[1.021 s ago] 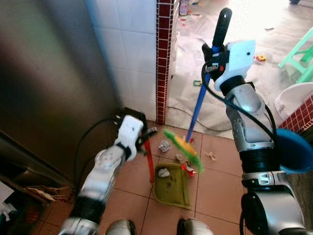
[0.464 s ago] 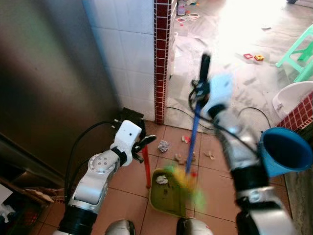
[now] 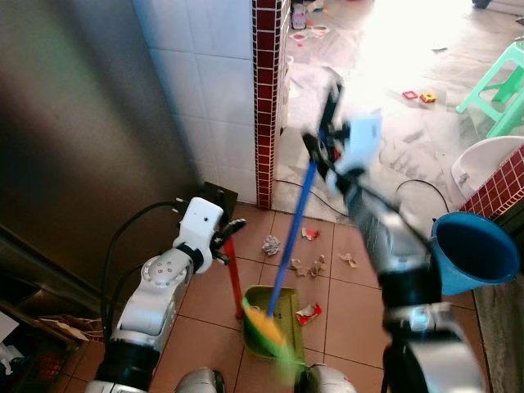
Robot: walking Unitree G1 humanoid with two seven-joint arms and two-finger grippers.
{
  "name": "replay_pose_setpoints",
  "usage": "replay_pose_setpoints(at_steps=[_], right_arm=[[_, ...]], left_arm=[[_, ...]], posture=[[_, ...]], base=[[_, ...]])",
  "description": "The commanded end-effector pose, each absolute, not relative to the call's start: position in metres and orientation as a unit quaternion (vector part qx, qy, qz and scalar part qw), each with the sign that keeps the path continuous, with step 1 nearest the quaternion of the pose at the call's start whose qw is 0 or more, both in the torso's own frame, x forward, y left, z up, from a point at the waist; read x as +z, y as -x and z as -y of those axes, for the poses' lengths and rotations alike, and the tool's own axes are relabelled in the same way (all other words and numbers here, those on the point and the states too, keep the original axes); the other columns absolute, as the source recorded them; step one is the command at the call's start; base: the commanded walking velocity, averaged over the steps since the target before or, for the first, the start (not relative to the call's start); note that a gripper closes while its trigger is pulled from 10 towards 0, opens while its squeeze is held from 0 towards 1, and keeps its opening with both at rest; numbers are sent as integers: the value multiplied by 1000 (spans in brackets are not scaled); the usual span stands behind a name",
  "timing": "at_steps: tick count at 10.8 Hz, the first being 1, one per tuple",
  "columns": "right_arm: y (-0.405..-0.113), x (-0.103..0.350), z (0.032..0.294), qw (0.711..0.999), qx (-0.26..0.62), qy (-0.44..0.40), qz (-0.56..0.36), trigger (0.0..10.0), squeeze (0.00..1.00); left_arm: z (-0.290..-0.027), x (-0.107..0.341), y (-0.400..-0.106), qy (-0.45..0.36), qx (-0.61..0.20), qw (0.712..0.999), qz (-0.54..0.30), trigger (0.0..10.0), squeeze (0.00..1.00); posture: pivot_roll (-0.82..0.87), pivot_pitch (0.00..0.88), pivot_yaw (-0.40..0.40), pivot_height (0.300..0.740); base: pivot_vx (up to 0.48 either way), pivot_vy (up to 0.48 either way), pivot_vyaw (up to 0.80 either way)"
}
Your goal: Sweep floor
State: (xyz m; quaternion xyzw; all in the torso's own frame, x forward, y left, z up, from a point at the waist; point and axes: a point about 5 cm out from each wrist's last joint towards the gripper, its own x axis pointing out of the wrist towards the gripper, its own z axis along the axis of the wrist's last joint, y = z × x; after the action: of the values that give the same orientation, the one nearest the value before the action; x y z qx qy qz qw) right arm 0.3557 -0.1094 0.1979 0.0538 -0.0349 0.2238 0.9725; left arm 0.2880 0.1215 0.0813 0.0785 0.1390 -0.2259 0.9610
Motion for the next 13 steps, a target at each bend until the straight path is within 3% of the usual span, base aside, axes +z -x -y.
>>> replay_pose_setpoints(at_steps=[1,5,6,8,10,12,13], right_arm=[[-353,229,97,953,289,-18,87,10000,0],[-354,259,101,911,344,147,173,10000,0],[-350,242,109,903,335,200,181,10000,0],[-348,196,127,939,258,189,125,10000,0],[-343,153,146,980,114,142,74,10000,0],[-345,144,158,994,20,88,54,10000,0],[-347,141,155,998,15,46,38,10000,0]], left_arm=[[-134,72,-289,-113,-196,961,-162,10000,0],[-140,63,-290,-124,-187,960,-168,10000,0],[-140,59,-289,-122,-183,960,-171,10000,0],[-143,56,-289,-105,-157,967,-168,10000,0],[-158,53,-289,-73,-100,977,-171,10000,0],[-159,53,-293,-61,-80,981,-166,10000,0],[-157,55,-296,-57,-79,982,-164,10000,0]], posture=[[-63,0,69,740],[-59,0,98,740],[-48,0,94,740],[-27,0,52,740],[-27,0,67,740],[-58,0,102,740],[-65,0,100,740]], base=[[0,0,0],[0,0,0],[0,0,0],[0,0,0],[0,0,0],[0,0,0],[0,0,0]])
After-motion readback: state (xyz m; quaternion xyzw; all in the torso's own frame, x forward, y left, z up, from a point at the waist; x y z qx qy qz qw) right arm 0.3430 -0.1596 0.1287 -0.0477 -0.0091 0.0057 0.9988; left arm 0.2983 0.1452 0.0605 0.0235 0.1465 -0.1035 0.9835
